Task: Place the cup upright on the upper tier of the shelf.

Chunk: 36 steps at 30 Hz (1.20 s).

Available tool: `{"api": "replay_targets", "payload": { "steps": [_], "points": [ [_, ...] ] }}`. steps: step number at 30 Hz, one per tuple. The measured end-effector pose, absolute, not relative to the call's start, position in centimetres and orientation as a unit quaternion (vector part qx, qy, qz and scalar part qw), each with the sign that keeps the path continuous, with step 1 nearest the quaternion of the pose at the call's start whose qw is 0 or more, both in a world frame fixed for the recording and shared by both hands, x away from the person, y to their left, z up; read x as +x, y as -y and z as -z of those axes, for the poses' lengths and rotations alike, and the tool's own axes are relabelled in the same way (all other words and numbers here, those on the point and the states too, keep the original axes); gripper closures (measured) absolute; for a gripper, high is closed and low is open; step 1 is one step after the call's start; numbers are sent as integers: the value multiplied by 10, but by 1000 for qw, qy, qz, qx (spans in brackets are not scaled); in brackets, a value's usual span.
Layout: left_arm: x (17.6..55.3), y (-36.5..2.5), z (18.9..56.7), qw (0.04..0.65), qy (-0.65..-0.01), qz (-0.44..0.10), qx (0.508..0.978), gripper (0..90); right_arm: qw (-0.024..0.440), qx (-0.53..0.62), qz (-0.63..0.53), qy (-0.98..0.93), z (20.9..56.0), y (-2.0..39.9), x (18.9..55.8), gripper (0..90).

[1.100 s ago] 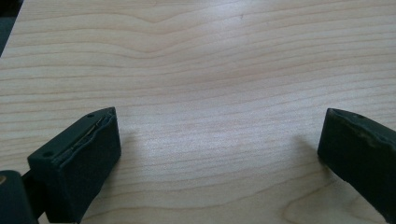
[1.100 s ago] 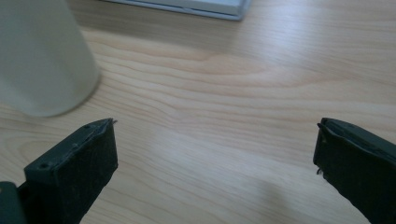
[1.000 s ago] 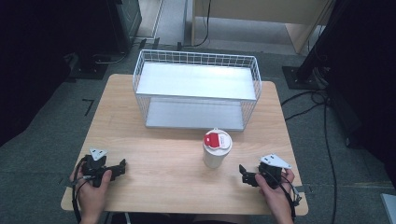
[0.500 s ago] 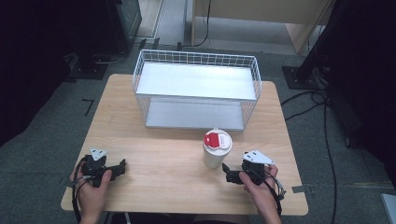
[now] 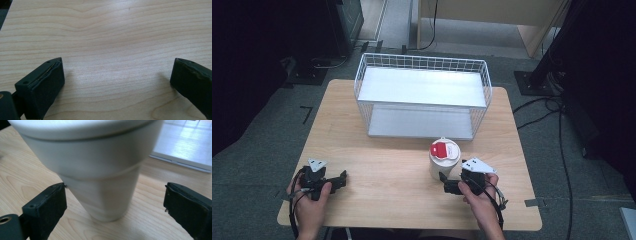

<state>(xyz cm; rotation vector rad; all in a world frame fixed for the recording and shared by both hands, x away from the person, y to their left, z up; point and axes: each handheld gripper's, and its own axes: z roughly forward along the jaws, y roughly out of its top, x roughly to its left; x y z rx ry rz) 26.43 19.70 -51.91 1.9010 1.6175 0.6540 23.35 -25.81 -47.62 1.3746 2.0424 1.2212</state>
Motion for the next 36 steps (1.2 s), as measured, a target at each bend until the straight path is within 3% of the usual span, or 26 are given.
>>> {"api": "replay_targets", "payload": {
  "steps": [6,22,36],
  "points": [
    [264,-197,519,277,-602,-243,708,0,212,477,-456,-721,471,245,237,125],
    [264,-197,519,276,-602,-243,709,0,235,488,-469,-698,478,229,248,65],
    [264,-197,519,276,-602,-243,709,0,249,490,-472,-689,486,222,257,79]
  ]
}}
